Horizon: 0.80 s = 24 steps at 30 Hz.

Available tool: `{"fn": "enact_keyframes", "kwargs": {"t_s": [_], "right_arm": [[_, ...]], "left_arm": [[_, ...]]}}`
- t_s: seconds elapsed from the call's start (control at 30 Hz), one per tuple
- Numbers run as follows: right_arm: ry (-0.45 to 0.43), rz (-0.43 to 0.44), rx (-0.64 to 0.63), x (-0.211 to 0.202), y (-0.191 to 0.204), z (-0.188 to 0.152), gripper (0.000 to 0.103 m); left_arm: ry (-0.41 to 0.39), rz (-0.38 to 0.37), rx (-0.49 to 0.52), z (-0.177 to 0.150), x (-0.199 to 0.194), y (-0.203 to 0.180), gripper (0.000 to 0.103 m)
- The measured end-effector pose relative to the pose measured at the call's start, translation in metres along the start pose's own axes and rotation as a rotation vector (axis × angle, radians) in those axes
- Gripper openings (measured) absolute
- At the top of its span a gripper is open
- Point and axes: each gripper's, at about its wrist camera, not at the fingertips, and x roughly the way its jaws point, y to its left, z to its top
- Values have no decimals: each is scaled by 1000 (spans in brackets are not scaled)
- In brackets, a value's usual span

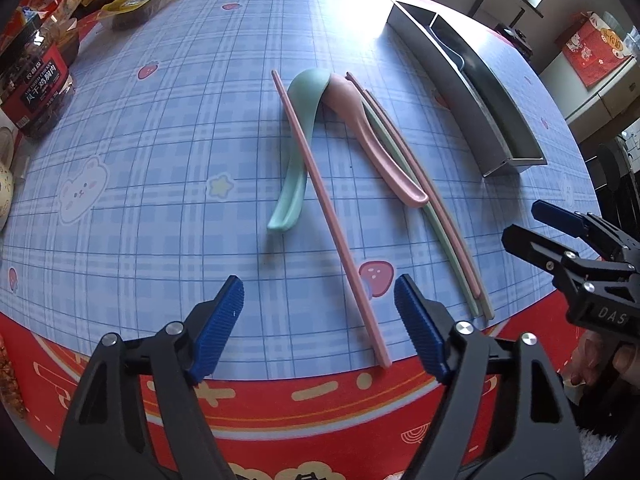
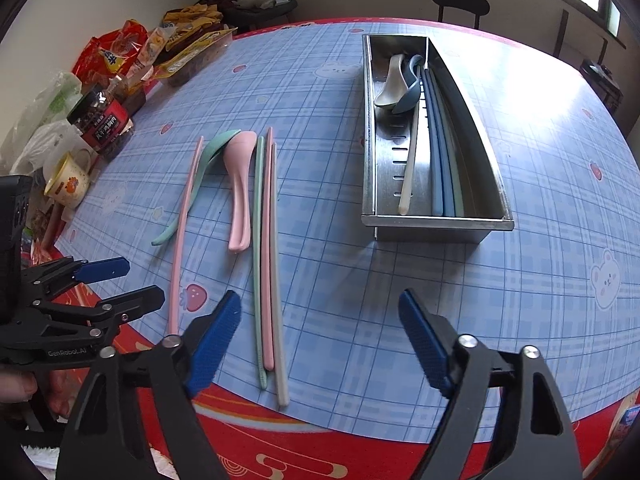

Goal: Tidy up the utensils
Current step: 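Close right tool on a cream chopstick while left tool grasps a pink chopstick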

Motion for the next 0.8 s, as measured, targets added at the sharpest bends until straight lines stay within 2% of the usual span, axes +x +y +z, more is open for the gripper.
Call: {"fn": "enact_keyframes", "kwargs": {"t_s": [0.07,0.1,0.17,0.27,0.3,0.33,0.4,0.8], "right_arm": [[10,12,-4,2,1,0,57],[11,19,-7,3,2,0,54],[17,27,-17,5,4,-1,41],[22,40,-30,7,7,0,23],[22,43,-34,7,7,0,21],[22,48,-38,8,8,1,16],[22,53,-46,8,10,1,11],[32,29,-144,30,23,17,10]], "left_arm": [[-1,-6,10,2,0,-5,72],[2,-9,16,2,1,-7,65],[6,-20,23,3,2,-10,59],[9,-32,35,4,4,-16,38],[12,-36,35,4,6,-18,28],[15,-39,33,5,7,-19,24],[20,-60,22,7,10,-19,21],[43,-60,-28,14,25,-10,21]]}}
